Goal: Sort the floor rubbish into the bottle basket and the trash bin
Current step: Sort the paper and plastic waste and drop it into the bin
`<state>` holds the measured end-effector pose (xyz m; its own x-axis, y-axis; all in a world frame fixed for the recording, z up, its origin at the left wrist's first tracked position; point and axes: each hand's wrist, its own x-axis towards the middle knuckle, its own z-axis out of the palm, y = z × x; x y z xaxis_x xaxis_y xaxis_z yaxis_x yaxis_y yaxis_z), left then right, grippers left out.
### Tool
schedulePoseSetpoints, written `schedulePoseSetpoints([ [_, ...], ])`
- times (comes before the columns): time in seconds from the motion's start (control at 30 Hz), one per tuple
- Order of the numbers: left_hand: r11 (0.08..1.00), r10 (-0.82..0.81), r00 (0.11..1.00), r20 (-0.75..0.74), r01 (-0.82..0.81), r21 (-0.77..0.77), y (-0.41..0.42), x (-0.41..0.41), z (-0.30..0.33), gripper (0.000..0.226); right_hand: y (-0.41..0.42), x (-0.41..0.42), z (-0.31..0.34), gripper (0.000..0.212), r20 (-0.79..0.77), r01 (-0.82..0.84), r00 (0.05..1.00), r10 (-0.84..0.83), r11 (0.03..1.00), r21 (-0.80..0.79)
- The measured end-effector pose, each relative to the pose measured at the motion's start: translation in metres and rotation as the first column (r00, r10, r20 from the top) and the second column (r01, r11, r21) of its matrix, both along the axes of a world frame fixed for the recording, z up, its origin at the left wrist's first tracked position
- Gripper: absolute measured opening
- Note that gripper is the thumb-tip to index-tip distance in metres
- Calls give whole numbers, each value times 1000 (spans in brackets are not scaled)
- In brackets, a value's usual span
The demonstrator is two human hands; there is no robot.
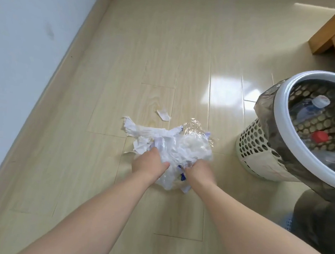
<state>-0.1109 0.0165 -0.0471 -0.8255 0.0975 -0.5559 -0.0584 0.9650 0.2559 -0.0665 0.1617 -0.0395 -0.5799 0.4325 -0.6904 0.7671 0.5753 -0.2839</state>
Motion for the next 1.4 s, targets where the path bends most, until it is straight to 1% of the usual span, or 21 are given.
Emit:
schedulePoseSetpoints([
  [0.07, 1000, 8, 1000, -20, -8, 13, 0, 0, -9, 12, -5, -2, -14, 5, 1, 19, 1000, -19, 999, 48],
  [0.1, 999, 22, 1000, -12, -21, 33, -1, 0, -12, 6, -5, 0, -19, 12, -9, 45, 999, -45, 996, 75],
  [0.17, 993, 76, 997, 19, -78, 85, -6, 2, -12, 13, -5, 1, -25, 22, -30, 92, 996, -89, 989, 118],
  [0.2, 986, 117, 993, 31, -120, 115, -10, 3, -10, 16, -5, 0, -26, 23, -32, 89, 996, -85, 987, 130],
  [0.3, 966, 208, 978, 18, -208, 156, -25, 1, 0, 18, -6, -4, -26, 16, 4, 36, 999, -37, 991, 127],
  [0.37, 965, 216, 976, -33, -208, 160, -36, 0, 7, 23, -9, -5, -26, 11, 23, 26, 999, -28, 995, 96],
  [0.43, 959, 241, 966, -97, -221, 179, -46, -1, 10, 24, -11, -6, -28, 11, 18, 34, 999, -35, 997, 71],
  [0.5, 935, 306, 944, -124, -273, 228, -54, 2, 10, 22, -10, -6, -28, 8, -18, 36, 999, -35, 999, 35],
  [0.53, 919, 337, 935, -115, -299, 256, -56, 4, 11, 22, -9, -5, -25, 11, -53, 52, 997, -53, 999, -5],
  [0.6, 881, 390, 919, -50, -357, 312, -61, 7, 12, 21, -5, 1, -21, 20, -110, 121, 985, -135, 984, -130],
  [0.67, 837, 417, 908, 46, -404, 370, -63, 7, 20, 18, 1, 10, -13, 18, -124, 195, 965, -229, 951, -240],
  [0.73, 801, 416, 900, 133, -432, 414, -60, 2, 42, 14, 8, 24, 8, 14, -146, 251, 941, -306, 919, -305],
  [0.8, 793, 370, 906, 204, -422, 439, -49, -5, 75, 15, 20, 35, 37, 17, -214, 242, 925, -315, 920, -308],
  [0.87, 811, 290, 930, 227, -365, 458, -31, -7, 115, 14, 34, 45, 74, 15, -276, 232, 908, -315, 927, -293],
  [0.93, 839, 179, 964, 198, -255, 481, -3, 0, 164, 12, 57, 61, 115, 10, -338, 238, 882, -327, 930, -279],
  [1.0, 848, 72, 982, 172, -151, 507, 25, 10, 202, 8, 81, 77, 146, 7, -384, 221, 874, -297, 948, -228],
  [1.07, 843, -30, 992, 122, -40, 537, 65, 32, 243, 7, 114, 107, 179, 5, -432, 226, 858, -279, 959, -169],
  [1.13, 818, -101, 992, 75, 40, 574, 104, 58, 274, 8, 148, 139, 202, 9, -443, 246, 857, -265, 964, -101],
  [1.2, 792, -150, 988, 45, 92, 604, 142, 84, 294, 10, 180, 167, 217, 12, -436, 285, 856, -277, 957, -49],
  [1.27, 777, -201, 979, 25, 144, 613, 184, 115, 307, 11, 218, 200, 230, 14, -426, 359, 839, -339, 933, -36],
  [1.4, 788, -290, 957, 4, 236, 569, 263, 175, 306, 8, 289, 255, 227, 21, -412, 489, 784, -464, 871, -50],
])
